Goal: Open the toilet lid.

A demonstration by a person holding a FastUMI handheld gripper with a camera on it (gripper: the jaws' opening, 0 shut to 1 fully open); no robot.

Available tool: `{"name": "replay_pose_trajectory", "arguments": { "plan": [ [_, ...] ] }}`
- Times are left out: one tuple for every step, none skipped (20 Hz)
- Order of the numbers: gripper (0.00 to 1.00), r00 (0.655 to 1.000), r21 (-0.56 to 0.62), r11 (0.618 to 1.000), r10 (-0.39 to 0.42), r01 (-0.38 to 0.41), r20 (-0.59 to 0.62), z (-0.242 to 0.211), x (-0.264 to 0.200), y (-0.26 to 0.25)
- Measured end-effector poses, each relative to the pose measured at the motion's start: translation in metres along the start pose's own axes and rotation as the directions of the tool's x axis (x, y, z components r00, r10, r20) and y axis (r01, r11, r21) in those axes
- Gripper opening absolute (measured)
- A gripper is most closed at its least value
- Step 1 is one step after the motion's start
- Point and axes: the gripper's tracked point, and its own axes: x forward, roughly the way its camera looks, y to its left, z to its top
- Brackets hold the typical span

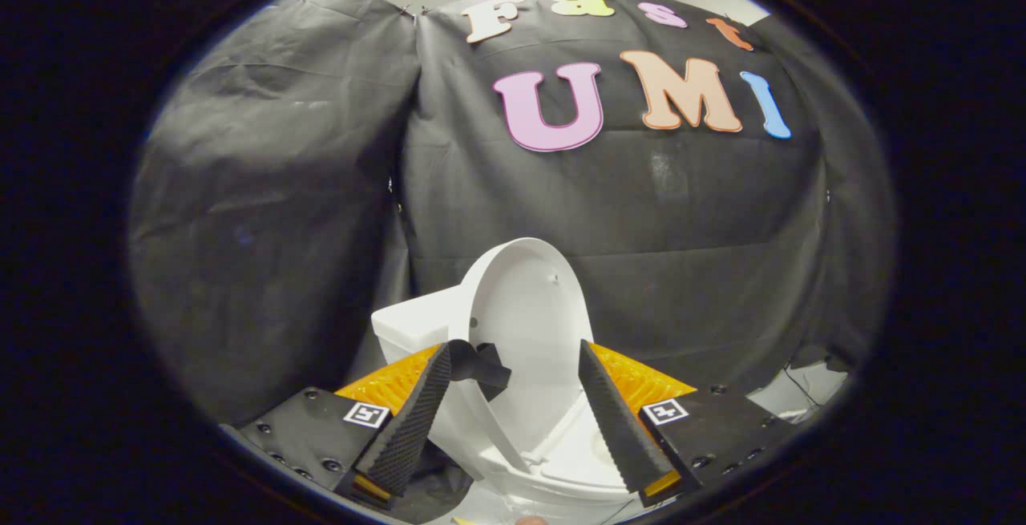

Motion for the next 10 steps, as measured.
{"name": "replay_pose_trajectory", "arguments": {
  "plan": [
    [0.99, 1.0, -0.001, 1.0, -0.003, 0.003, 0.004, 0.001, -0.003, -0.004],
    [0.98, 1.0, -0.005, 1.0, -0.008, 0.008, 0.01, 0.002, -0.007, -0.009],
    [0.98, 1.0, -0.009, 1.0, -0.016, 0.016, 0.016, 0.003, -0.01, -0.014],
    [0.98, 1.0, -0.009, 1.0, -0.022, 0.022, 0.022, 0.003, -0.014, -0.019],
    [0.98, 0.999, -0.004, 1.0, -0.026, 0.026, 0.027, 0.003, -0.017, -0.023],
    [0.99, 0.999, 0.002, 1.0, -0.03, 0.03, 0.031, 0.003, -0.019, -0.027],
    [0.99, 0.999, 0.006, 0.999, -0.034, 0.034, 0.034, 0.003, -0.022, -0.032],
    [0.99, 0.999, 0.008, 0.999, -0.038, 0.037, 0.038, 0.005, -0.024, -0.035],
    [0.99, 0.998, 0.007, 0.999, -0.042, 0.042, 0.042, 0.006, -0.027, -0.04],
    [0.99, 0.998, 0.006, 0.999, -0.046, 0.045, 0.044, 0.004, -0.03, -0.045]
  ]
}}
